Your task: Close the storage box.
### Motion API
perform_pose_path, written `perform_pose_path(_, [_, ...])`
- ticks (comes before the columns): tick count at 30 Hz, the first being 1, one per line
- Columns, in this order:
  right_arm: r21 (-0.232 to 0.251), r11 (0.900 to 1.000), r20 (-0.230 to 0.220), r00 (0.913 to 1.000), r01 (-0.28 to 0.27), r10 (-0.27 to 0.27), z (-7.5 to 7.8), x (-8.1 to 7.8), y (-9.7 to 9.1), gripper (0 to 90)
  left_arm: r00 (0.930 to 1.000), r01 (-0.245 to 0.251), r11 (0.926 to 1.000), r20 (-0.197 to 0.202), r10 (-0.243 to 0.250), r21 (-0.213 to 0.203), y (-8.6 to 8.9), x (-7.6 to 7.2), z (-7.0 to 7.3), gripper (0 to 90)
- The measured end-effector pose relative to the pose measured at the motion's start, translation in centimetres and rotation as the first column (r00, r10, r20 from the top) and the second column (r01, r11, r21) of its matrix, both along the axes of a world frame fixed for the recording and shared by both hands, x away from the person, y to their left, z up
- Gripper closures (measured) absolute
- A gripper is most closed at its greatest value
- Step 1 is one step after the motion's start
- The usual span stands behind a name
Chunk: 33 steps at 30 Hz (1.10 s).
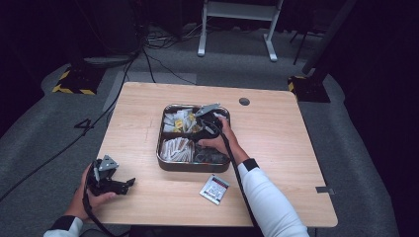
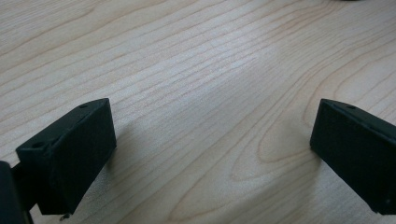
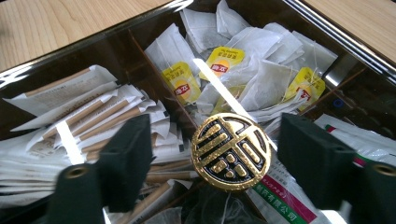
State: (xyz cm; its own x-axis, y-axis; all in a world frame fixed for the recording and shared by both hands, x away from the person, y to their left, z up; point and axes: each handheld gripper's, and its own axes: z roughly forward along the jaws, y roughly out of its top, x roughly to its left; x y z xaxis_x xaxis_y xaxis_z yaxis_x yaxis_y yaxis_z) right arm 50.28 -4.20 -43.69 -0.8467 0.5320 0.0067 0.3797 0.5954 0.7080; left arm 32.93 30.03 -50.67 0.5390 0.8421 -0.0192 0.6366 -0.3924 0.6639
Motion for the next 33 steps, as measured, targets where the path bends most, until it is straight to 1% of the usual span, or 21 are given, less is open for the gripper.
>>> perform_pose_path(3, [-0.012, 0.9999, 0.014, 0.9999, 0.007, -0.007, 0.1, -0.2, 0.1, 20.5, 1.0000, -0.001, 1.0000, 0.000, 0.001, -0.001, 0.0, 0.0, 0.0, 0.5])
perform_pose_path(6, [-0.009, 0.9999, 0.017, 0.9998, 0.005, -0.005, 0.2, -0.2, 0.1, 20.5, 1.0000, 0.000, 1.0000, 0.000, 0.000, 0.000, 0.0, 0.0, 0.0, 0.5])
perform_pose_path(7, [-0.014, 0.9999, 0.025, 0.9997, 0.008, -0.008, 0.3, -0.2, 0.0, 20.5, 1.0000, -0.001, 1.0000, 0.000, 0.001, -0.001, 0.0, 0.0, 0.0, 0.5])
perform_pose_path(9, [-0.003, 1.0000, 0.026, 0.9997, 0.005, -0.005, 0.6, -0.4, -0.1, 20.7, 1.0000, -0.001, 1.0000, 0.000, 0.001, 0.000, 0.0, 0.0, 0.0, 0.5])
perform_pose_path(13, [-0.023, 0.9997, 0.043, 0.9990, -0.006, 0.007, 1.0, -0.8, -0.4, 21.3, 1.0000, -0.001, 1.0000, -0.001, 0.001, 0.000, 0.0, 0.0, 0.0, 0.5])
perform_pose_path(14, [-0.022, 0.9997, 0.040, 0.9991, -0.008, 0.009, 1.1, -0.9, -0.5, 21.8, 1.0000, -0.001, 1.0000, -0.001, 0.001, 0.000, 0.0, 0.0, 0.0, 0.5])
perform_pose_path(17, [-0.035, 0.9993, 0.049, 0.9987, -0.012, 0.014, 1.4, -1.1, -1.0, 22.3, 1.0000, -0.001, 1.0000, 0.000, 0.001, -0.001, 0.0, 0.0, 0.0, 0.5])
perform_pose_path(24, [-0.033, 0.9993, 0.062, 0.9979, -0.016, 0.018, 2.1, -1.5, -2.4, 24.7, 1.0000, -0.001, 1.0000, -0.001, 0.001, 0.000, 0.0, 0.0, 0.0, 0.5])
perform_pose_path(27, [-0.050, 0.9986, 0.072, 0.9972, -0.016, 0.020, 2.2, -1.8, -3.0, 24.8, 1.0000, -0.001, 1.0000, 0.000, 0.001, 0.000, 0.0, 0.0, 0.0, 0.5])
perform_pose_path(32, [-0.063, 0.9978, 0.082, 0.9963, -0.018, 0.023, 2.5, -2.3, -4.0, 24.8, 1.0000, -0.001, 1.0000, 0.000, 0.001, 0.000, 0.0, 0.0, 0.0, 0.5])
perform_pose_path(33, [-0.066, 0.9976, 0.091, 0.9955, -0.019, 0.025, 2.5, -2.3, -4.2, 24.9, 1.0000, -0.001, 1.0000, 0.000, 0.001, 0.000, 0.0, 0.0, 0.0, 0.5])
